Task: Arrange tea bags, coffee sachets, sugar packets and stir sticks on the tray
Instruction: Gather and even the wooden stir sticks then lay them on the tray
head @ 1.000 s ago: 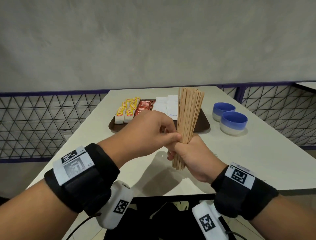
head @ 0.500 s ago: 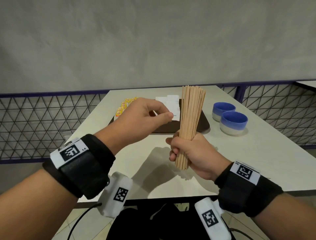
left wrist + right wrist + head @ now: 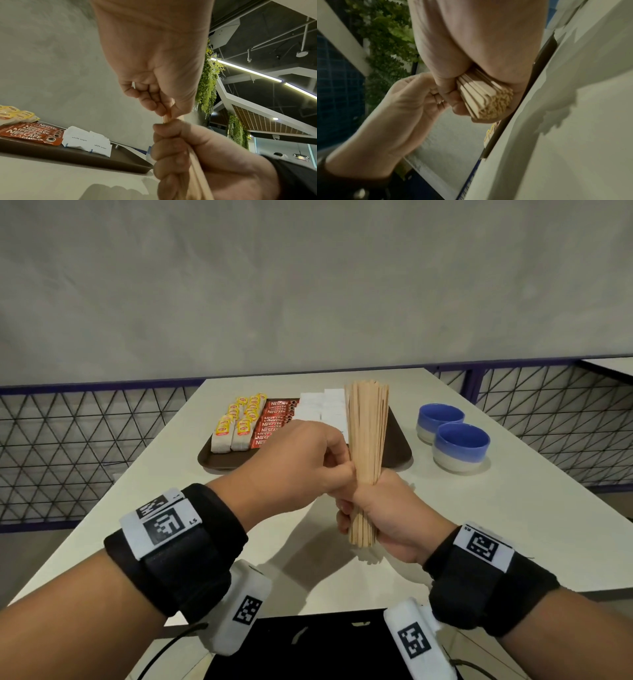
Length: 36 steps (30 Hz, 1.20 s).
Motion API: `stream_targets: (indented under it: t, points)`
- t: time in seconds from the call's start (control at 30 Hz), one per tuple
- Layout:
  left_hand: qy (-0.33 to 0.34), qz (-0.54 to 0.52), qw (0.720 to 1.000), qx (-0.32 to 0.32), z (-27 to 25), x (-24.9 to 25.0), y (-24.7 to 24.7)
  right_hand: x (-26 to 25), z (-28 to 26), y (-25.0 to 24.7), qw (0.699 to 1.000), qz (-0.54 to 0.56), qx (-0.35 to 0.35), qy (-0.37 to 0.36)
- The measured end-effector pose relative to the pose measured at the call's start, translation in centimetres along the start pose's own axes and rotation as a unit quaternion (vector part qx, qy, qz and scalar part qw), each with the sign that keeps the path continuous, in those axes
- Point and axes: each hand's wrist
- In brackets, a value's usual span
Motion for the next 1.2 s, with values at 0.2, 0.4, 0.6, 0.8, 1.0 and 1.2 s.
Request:
stream_targets:
  t: [0.2,0.4,0.6,0.8,1.0,1.2]
  points:
    - [-0.024,-0.124,0.991,0.050,0.9,-2.0,-0.6,-1.5,0.8,-2.3,0.995,0.047,-0.015,0.084]
    - [-0.119,-0.271,0.954,-0.050,2.8,-2.1,0.9,-2.5,0.8,-1.7,0.989,-0.055,-0.103,0.095]
    - [-0.165,-0.340,0.926,0.002,4.8,-3.0,2.5,-3.4,1.4,-1.1,0.989,-0.097,-0.087,0.062]
    - [-0.217,-0.387,0.894,0.058,6.7,-3.6,3.1,-3.7,2.0,-1.1,0.976,-0.216,0.013,0.011]
    - [-0.243,-0.421,0.872,0.058,8.4,-4.1,3.5,-4.6,3.0,-2.8,0.959,-0.279,-0.011,0.038]
    - [-0.158,-0.439,0.854,0.230,9.6,-4.6,1.0,-5.0,3.9,-3.0,0.941,-0.323,-0.082,0.052]
Point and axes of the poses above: each hand's wrist, its own z-axis towards the middle knuckle, its own y-axis out of the palm, x = y × z, and after that the axes turned 9 degrees about -z, right-handed
